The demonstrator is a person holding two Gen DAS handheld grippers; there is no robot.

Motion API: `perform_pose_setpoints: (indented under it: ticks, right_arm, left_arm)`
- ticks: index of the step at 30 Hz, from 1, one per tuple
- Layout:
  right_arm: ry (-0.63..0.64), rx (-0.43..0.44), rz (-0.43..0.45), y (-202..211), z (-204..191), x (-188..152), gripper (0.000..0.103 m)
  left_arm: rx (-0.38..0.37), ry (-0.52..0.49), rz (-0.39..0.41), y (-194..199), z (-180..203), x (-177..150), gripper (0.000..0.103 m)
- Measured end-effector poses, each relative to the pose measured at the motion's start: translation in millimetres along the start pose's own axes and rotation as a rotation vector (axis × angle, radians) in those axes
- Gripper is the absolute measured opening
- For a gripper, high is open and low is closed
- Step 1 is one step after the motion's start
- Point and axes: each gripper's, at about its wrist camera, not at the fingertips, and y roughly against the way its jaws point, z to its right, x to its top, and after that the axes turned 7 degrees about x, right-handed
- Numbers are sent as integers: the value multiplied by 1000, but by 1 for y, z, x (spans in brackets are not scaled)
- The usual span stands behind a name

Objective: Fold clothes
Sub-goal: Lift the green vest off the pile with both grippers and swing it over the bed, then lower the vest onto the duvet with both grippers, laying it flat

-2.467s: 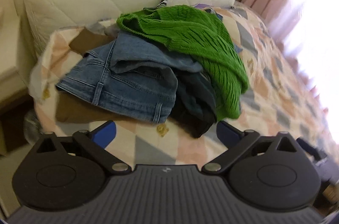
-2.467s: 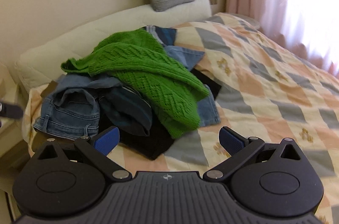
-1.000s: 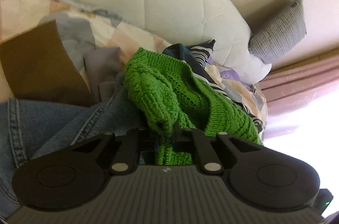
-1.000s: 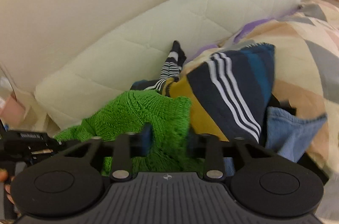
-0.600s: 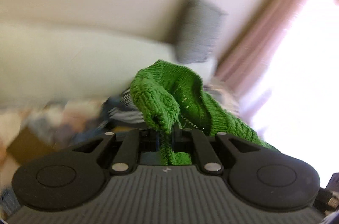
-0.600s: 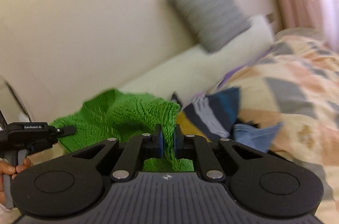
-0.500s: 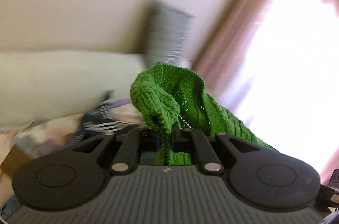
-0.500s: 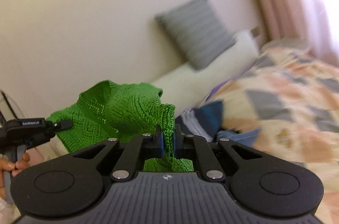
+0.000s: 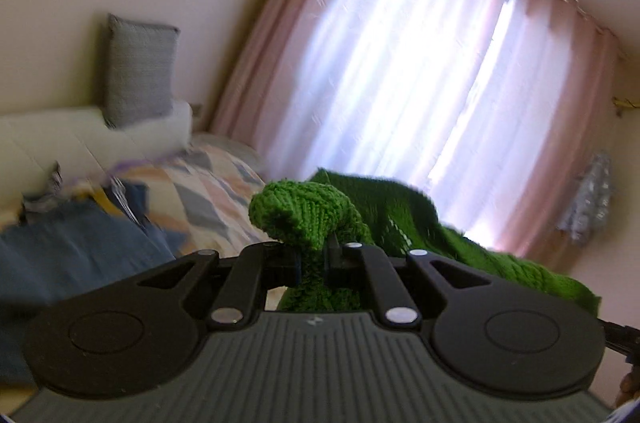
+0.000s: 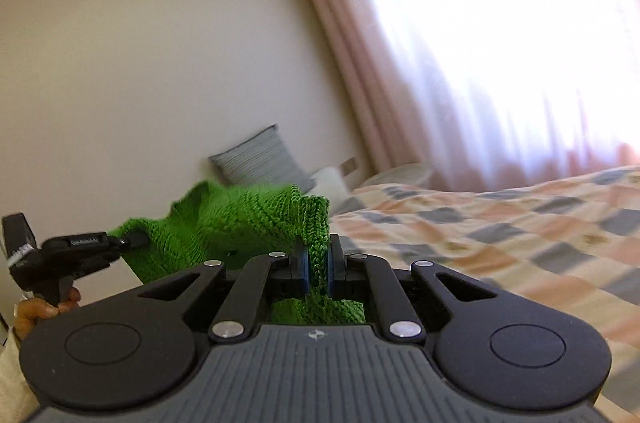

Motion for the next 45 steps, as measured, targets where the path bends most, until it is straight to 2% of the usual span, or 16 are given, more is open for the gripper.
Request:
perform_pose_setpoints:
  ticks: [3,7,10,13,16,18,20,22,26,30,34,38,40,43,44,45]
  right_arm:
    - [1,-46,1,76,8,-8,8]
    - [-28,-139,7,161,28,-15,8]
    - [-74,-221,19,196,55,-18,8]
    - [-140,-332,-16,189,103,-26,12]
    - [-261,-498,-81,179,166,-52,44]
    - [-350,-633,-135,182,205,-82,46]
    - [-451,-656,-146,198,220,-121,49]
    - [-539,-674,-180,208,222,-168,52]
    - [-747,-741,-346,227,197,-276,52]
    - [-930,-736,-435,238,168,-359,52]
    - [-998,-724,-427,231,157,-392,52]
    - [-935,-689,-367,224,173,-400,52]
    - [-899,-660,-334,227,183,-410,52]
    - [-913,-578,-254,231,204,-438,54]
    - [-925,-529,-209,234,209,-448,54]
    - [-935,-479,-166,236,214,-458,54]
  left_arm:
    - [-46,-43,-29,10,56,-24,6]
    - [-145,-102,-82,-15,139,-40,6]
    - [-178,-155,-155,-70,190,-59,6]
    - [-172,-203,-293,-150,217,-92,14]
    - [-96,-218,-490,-227,214,-152,32]
    - [-44,-248,-556,-241,200,-199,33]
    - [-32,-232,-649,-239,167,-246,43]
    - [12,-200,-752,-224,131,-297,43]
    - [60,-79,-973,-172,57,-385,43]
    - [41,-63,-1084,-128,26,-442,43]
    - [23,56,-1104,-114,6,-472,43]
    - [-47,145,-1009,-111,-3,-486,55]
    - [-96,183,-958,-113,-10,-498,55]
    - [-224,272,-880,-111,-19,-509,49]
    - [-279,288,-860,-112,-21,-512,36]
    - [-336,301,-841,-113,-23,-516,32]
